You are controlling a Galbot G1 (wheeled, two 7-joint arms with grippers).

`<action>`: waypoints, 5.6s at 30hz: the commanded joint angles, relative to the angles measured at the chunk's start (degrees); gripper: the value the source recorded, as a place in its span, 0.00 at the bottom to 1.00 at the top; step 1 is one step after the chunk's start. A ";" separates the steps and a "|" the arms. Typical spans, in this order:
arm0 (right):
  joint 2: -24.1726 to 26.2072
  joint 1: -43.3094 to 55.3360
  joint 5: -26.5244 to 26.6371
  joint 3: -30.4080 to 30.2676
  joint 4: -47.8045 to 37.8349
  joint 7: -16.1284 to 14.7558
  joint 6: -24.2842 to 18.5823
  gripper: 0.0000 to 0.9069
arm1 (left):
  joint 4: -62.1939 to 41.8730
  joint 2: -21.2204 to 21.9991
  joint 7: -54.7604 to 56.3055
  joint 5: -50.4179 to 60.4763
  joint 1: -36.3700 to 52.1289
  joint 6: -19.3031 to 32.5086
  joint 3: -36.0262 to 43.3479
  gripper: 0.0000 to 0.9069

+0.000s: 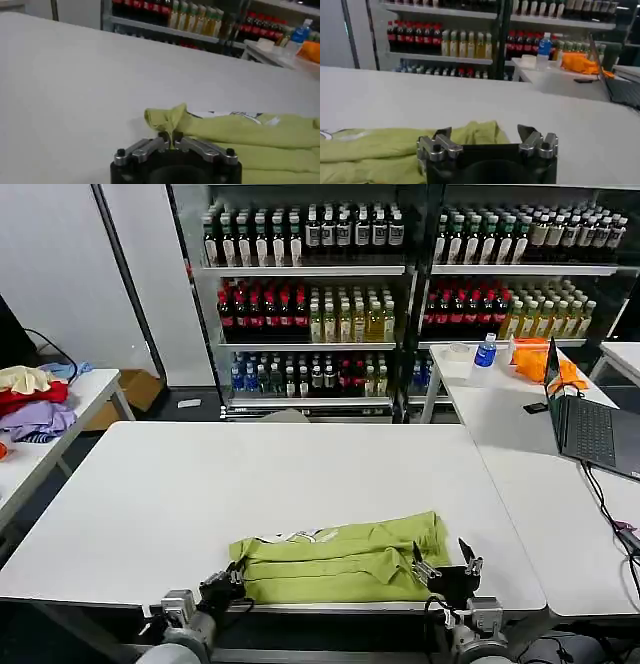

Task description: Fold and organize the clothes.

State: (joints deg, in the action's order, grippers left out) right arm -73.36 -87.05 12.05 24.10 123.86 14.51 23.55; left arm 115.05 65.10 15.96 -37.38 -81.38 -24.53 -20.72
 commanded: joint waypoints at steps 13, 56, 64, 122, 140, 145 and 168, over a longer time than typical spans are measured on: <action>0.06 1.46 2.90 0.16 0.26 0.43 1.15 1.00 | -10.92 -19.49 -3.58 -8.06 15.82 -1.01 -13.76 0.02; 0.41 3.29 2.25 -1.03 -2.46 0.04 0.15 1.00 | -3.59 4.67 3.88 -30.06 19.01 -8.34 14.97 0.02; 0.56 3.62 2.24 -0.98 -2.68 -0.21 0.41 1.00 | -2.95 6.42 2.08 -27.48 19.18 -8.46 15.97 1.00; -0.39 -1.60 2.09 1.89 2.51 0.32 1.49 1.00 | -17.46 -0.72 -10.93 -32.56 16.45 -8.52 1.36 0.11; -0.31 -3.99 2.02 3.27 5.38 0.35 1.73 1.00 | -17.77 -0.34 -12.56 -39.70 15.39 -8.60 -1.03 0.02; -0.01 -4.18 2.17 3.64 6.00 0.38 1.94 1.00 | -15.69 -0.61 -12.32 -42.82 15.51 -8.62 -4.91 0.02; -0.63 -0.16 2.74 1.51 3.99 0.10 1.10 1.00 | -0.54 -26.17 -11.46 -10.69 19.10 -8.47 -15.76 0.02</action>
State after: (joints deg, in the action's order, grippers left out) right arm -73.17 -88.67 15.11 26.53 129.64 14.78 25.26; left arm 101.20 44.59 4.74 -68.44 -57.78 -33.19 -39.48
